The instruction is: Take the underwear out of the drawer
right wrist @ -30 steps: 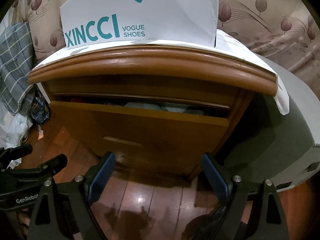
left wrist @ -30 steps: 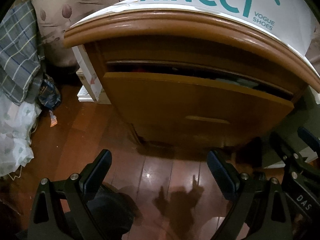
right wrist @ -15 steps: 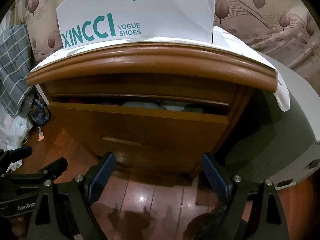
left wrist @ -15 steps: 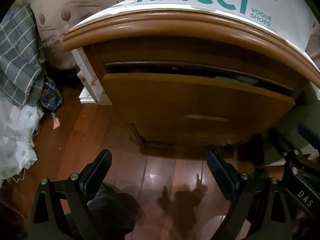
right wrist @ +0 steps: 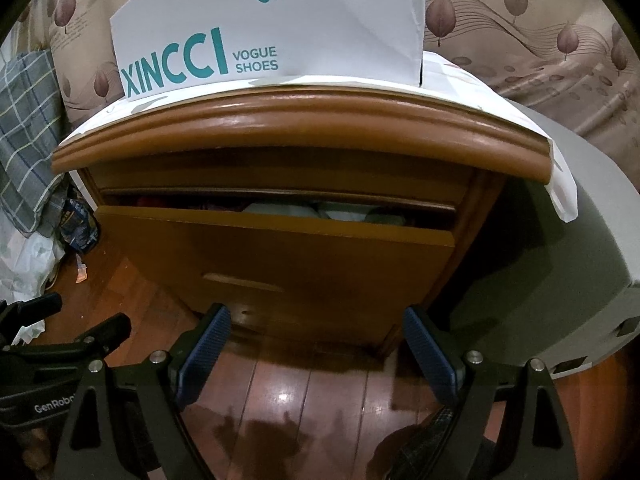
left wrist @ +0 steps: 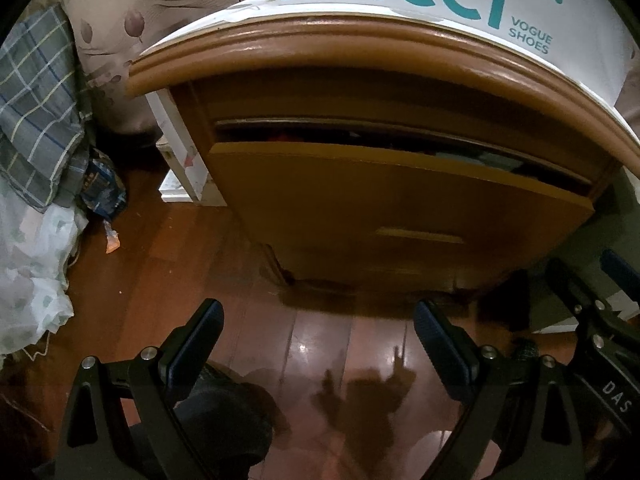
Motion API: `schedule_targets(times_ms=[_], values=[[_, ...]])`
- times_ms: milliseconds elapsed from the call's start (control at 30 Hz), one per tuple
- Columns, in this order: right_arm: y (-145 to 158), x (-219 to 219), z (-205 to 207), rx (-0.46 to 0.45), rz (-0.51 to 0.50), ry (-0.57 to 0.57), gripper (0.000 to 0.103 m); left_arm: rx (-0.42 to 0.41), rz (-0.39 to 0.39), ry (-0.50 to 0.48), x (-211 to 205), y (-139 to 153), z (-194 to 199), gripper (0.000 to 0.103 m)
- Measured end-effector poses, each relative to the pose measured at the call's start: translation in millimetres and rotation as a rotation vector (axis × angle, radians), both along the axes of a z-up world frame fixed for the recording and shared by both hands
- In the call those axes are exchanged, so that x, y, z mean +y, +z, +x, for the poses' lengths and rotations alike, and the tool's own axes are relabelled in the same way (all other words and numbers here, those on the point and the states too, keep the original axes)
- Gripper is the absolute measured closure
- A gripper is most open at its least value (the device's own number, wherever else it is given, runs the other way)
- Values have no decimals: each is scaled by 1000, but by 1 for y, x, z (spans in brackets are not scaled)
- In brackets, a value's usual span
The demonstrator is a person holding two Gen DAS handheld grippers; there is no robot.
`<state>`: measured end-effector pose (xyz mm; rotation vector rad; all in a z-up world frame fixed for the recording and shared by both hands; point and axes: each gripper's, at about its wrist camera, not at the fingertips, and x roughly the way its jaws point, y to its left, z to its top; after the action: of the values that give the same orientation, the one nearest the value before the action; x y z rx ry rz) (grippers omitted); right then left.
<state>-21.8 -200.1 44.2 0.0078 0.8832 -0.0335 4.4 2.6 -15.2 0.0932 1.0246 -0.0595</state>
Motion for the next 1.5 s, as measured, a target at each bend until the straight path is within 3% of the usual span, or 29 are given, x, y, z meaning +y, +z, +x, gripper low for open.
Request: schedule_targets(times_ms=[267, 600, 900, 1167, 1300, 1500], values=[[0, -1, 0, 0, 3, -3, 13, -1, 4, -5, 0, -1, -1, 8], [-1, -8, -1, 9, 24, -26, 13, 29, -80, 0, 10, 3, 1, 7], [2, -19, -3, 14, 74, -57, 13, -31, -410, 171, 46, 15, 20, 0], [5, -28, -4, 15, 112, -75, 13, 78, -730, 346, 54, -30, 55, 0], [3, -30, -3, 33, 134, -76, 13, 115, -827, 441, 62, -52, 68, 1], [2, -28, -3, 47, 151, -61, 13, 107, -927, 473, 71, -60, 82, 0]])
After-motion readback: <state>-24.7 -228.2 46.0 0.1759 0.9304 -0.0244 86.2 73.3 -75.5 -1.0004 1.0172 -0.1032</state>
